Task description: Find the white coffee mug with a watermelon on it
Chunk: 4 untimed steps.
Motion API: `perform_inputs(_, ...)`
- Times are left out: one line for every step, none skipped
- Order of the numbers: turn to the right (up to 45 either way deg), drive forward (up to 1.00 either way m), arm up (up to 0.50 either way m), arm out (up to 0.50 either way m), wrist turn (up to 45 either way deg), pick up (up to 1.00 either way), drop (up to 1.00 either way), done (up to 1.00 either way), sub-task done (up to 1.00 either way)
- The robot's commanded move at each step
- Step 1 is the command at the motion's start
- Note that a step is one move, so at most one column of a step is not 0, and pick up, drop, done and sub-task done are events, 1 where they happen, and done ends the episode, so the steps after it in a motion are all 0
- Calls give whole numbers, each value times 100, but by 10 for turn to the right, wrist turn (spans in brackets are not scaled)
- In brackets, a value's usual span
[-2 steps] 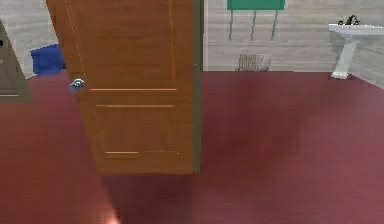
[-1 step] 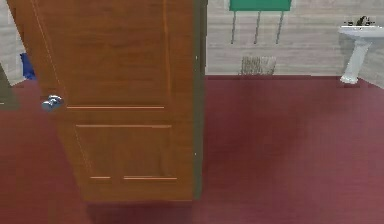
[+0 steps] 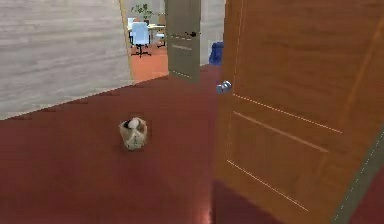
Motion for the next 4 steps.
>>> perform_inputs(-390,0,0,0,0,0,0,0,0)
perform_inputs(0,100,0,0,0,0,0,0,0)
perform_inputs(0,100,0,0,0,0,0,0,0)
perform_inputs(-30,0,0,0,0,0,0,0,0)
